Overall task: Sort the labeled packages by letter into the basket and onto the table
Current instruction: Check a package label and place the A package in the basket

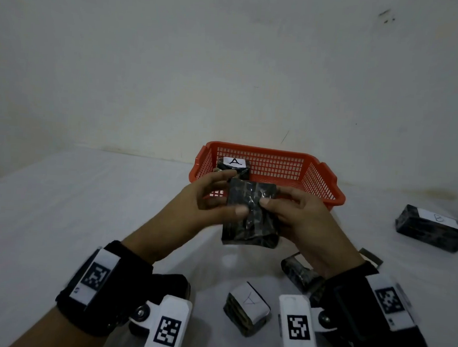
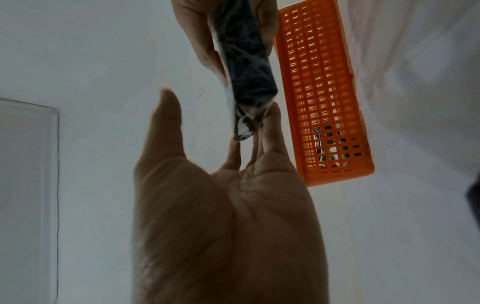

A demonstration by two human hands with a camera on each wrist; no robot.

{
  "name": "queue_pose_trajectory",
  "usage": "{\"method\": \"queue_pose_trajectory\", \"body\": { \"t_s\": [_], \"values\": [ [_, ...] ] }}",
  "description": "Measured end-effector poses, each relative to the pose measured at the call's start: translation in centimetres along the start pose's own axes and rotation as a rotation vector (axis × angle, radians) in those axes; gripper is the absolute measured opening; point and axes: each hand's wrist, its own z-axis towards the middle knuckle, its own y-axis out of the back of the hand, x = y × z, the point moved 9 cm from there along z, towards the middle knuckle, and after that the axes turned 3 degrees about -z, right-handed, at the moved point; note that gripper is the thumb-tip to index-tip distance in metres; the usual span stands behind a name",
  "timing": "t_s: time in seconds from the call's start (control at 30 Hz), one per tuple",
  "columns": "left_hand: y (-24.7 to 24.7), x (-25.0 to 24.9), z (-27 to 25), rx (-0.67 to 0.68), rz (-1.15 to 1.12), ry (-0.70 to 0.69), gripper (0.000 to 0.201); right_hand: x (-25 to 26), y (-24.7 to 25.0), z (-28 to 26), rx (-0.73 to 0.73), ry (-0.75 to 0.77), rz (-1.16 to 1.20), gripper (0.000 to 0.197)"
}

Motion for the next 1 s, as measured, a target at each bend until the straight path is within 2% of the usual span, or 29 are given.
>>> {"method": "queue_pose_trajectory", "body": {
  "t_s": [0.1,0.13,0.2,0.4,0.5,0.63,0.7,0.8,0.87,0.93,1.0],
  "values": [
    [1.2,-0.3,0.1,-0.134,-0.063,-0.023,0.044,0.9,-0.4,-0.2,0.016,0.095,-0.051,0.039],
    [1.5,-0.4,0.1,-0.159,-0.068,-0.046,0.036,1.2,-0.5,-0.3,0.022,0.119,-0.052,0.04],
    [2.1,-0.7,-0.1,-0.187,-0.062,-0.084,0.031,1.7,-0.8,-0.5,0.046,0.147,-0.042,0.044],
    [2.3,-1.5,-0.3,-0.197,-0.097,-0.206,0.039,1.4,-1.3,-0.8,0.08,0.023,-0.025,0.041],
    [2.0,-2.0,-0.4,-0.169,-0.1,-0.255,0.04,0.6,-1.5,-1.0,0.122,-0.055,0.003,0.047],
    [1.6,-2.2,-0.6,-0.117,-0.085,-0.274,0.04,0.6,-1.5,-0.7,0.127,-0.037,0.035,0.034],
    [1.1,-2.0,-0.6,-0.072,-0.046,-0.251,0.046,0.7,-1.4,-0.5,0.121,-0.001,0.037,0.035],
    [0.3,-1.1,-0.2,-0.01,0.047,-0.135,0.066,0.7,-1.4,-0.2,0.14,0.061,0.032,0.054],
    [0.3,-0.5,-0.1,-0.02,0.111,-0.053,0.07,0.6,-1.2,-0.1,0.146,0.083,0.02,0.052],
    [0.6,-0.1,-0.1,-0.039,0.167,-0.004,0.075,0.4,-1.1,0.0,0.151,0.082,0.003,0.062],
    [0.3,-0.1,-0.2,-0.003,0.198,0.004,0.068,0.4,-0.8,0.1,0.144,0.085,-0.006,0.072]
  ]
}}
